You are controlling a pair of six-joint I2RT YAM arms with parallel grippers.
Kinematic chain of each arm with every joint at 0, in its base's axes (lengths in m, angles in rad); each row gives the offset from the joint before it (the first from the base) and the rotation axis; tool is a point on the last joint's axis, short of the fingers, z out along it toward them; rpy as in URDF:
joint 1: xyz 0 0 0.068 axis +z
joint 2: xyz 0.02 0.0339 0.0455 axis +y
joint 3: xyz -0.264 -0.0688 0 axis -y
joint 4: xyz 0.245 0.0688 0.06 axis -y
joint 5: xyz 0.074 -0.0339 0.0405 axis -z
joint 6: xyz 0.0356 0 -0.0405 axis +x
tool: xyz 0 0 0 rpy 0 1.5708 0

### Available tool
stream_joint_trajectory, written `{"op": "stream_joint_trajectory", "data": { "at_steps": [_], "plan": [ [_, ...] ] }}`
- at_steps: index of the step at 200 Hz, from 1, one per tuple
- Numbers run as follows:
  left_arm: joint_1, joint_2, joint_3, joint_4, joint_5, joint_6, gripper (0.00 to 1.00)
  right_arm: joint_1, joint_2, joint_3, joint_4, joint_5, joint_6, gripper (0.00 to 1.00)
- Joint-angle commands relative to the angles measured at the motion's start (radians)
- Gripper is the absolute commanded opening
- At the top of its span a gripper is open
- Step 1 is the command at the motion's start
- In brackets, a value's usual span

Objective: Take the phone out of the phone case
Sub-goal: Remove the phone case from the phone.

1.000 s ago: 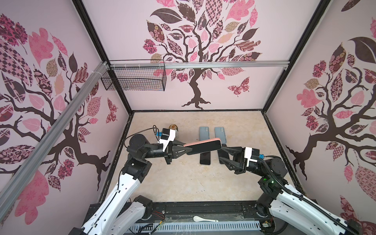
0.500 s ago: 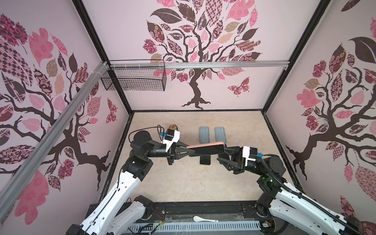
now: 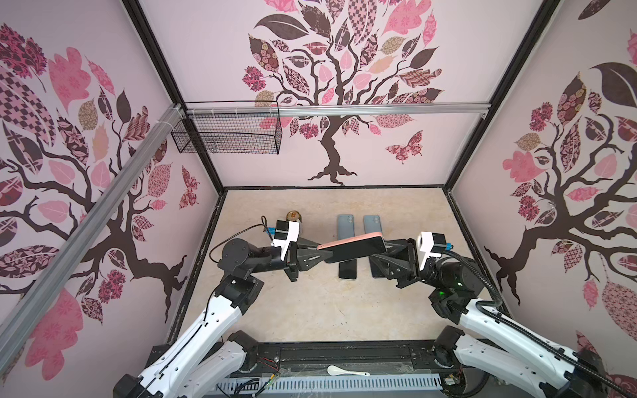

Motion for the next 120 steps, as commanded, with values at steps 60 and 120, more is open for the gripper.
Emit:
{"op": "stream_joint_trajectory", "data": {
  "at_steps": [60,120],
  "plan": [
    [-0.069,0.053,-0.11,0.33,-0.306,-0.154,0.0,0.058,0.078,0.093,0.238,0.028,0.113,0.3],
    [-0.073,0.05,-0.11,0.346,-0.348,-0.159,0.0,0.065,0.11,0.106,0.259,0.025,0.12,0.13]
  ]
}}
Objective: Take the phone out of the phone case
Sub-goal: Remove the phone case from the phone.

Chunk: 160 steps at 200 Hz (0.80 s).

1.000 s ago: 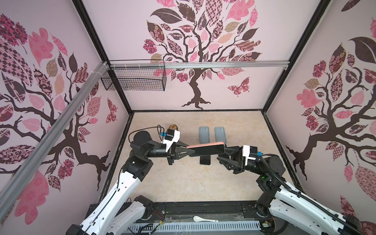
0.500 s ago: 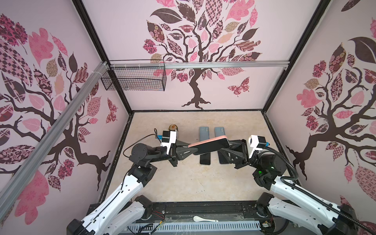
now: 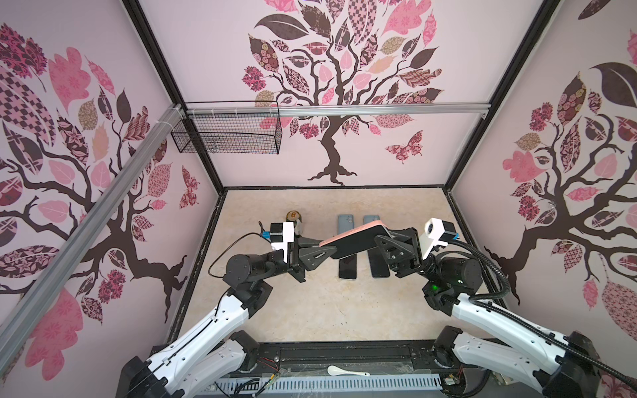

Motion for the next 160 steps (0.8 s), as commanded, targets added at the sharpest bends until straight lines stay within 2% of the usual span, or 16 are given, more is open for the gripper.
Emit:
{"op": "stream_joint_trajectory", "data": {
  "at_steps": [1,43,84,97,113,139,160],
  "plan": [
    [0.011,0.009,-0.019,0.006,-0.15,-0.008,0.0,0.033,0.004,0.031,0.079,-0.078,0.022,0.13],
    [0.011,-0.002,-0.019,-0.063,-0.183,0.003,0.0,0.033,-0.017,0.021,0.029,-0.071,-0.011,0.0],
    [0.011,-0.03,0.015,-0.264,-0.21,0.053,0.0,0.033,-0.077,0.011,-0.152,-0.024,-0.102,0.0],
    [0.01,-0.035,0.017,-0.286,-0.206,0.054,0.2,0.033,-0.091,0.007,-0.188,0.002,-0.143,0.0],
    [0.011,-0.039,0.027,-0.333,-0.203,0.067,0.4,0.031,-0.103,-0.015,-0.182,0.039,-0.165,0.0],
    [0.012,-0.082,0.031,-0.46,-0.241,0.116,0.64,0.031,-0.146,0.012,-0.367,0.06,-0.261,0.0],
    [0.02,-0.152,0.043,-0.644,-0.294,0.183,0.76,0.032,-0.193,0.026,-0.579,0.107,-0.413,0.0]
  ]
}}
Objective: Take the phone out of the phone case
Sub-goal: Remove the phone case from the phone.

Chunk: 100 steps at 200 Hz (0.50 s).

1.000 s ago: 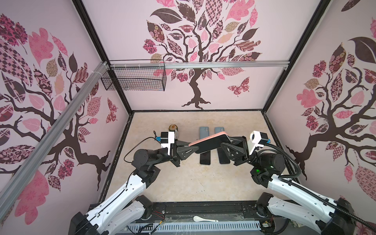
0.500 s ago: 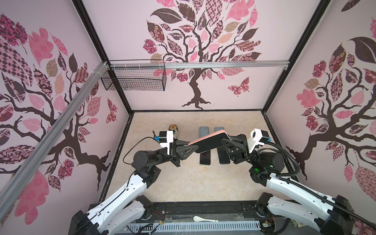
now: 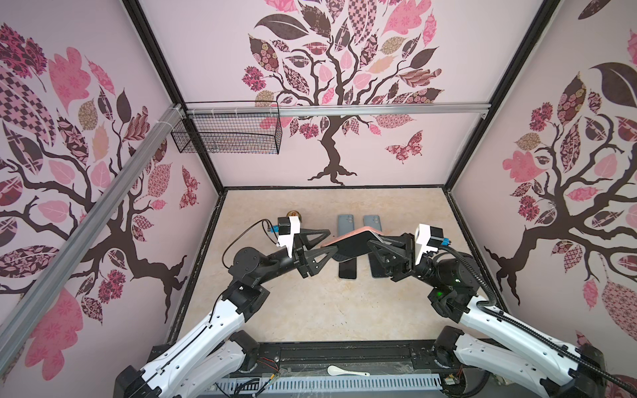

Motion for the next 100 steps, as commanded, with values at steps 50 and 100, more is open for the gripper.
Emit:
{"op": "stream_joint_trajectory", "data": {
  "at_steps": [50,100],
  "plan": [
    [0.027,-0.18,0.114,-0.607,-0.193,0.213,0.88,0.009,-0.18,-0.071,-0.329,0.197,-0.395,0.0],
    [0.028,-0.056,0.313,-0.89,-0.112,0.364,0.88,0.009,-0.104,-0.023,-0.603,0.08,-0.818,0.0]
  ]
}}
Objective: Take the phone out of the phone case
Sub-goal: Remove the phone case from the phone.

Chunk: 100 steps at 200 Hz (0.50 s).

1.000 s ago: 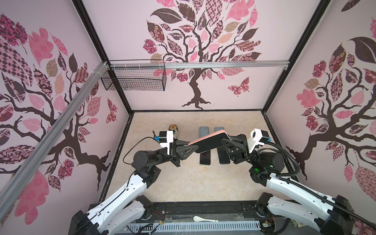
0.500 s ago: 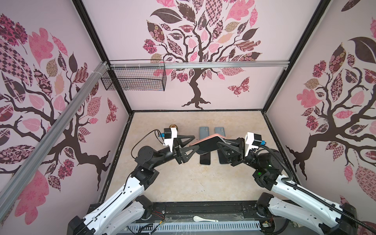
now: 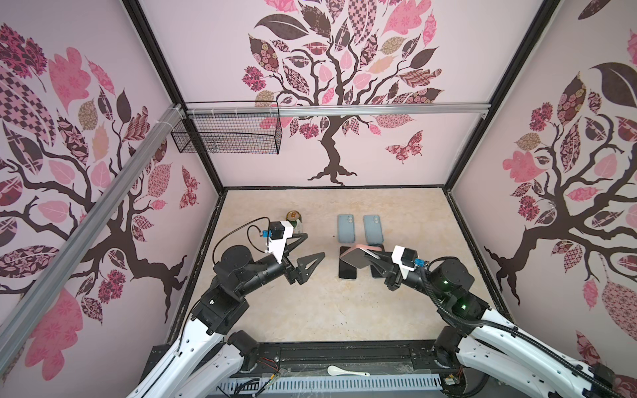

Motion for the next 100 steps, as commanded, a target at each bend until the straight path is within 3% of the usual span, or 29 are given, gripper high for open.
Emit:
{"op": "stream_joint_trajectory", "data": {
  "at_steps": [1,40,59,100],
  "plan": [
    [0.003,0.069,0.119,-0.204,0.046,0.117,0.88,0.005,0.024,0.055,-0.114,-0.057,-0.305,0.0],
    [0.002,0.2,0.217,-0.312,0.178,0.166,0.85,0.005,0.097,0.083,-0.214,-0.084,-0.525,0.0],
    [-0.008,0.23,0.216,-0.285,0.211,0.153,0.8,0.004,0.136,0.106,-0.222,-0.134,-0.543,0.0],
    [-0.111,0.301,0.231,-0.28,0.152,0.165,0.76,0.007,0.184,0.136,-0.201,-0.213,-0.537,0.0]
  ]
}}
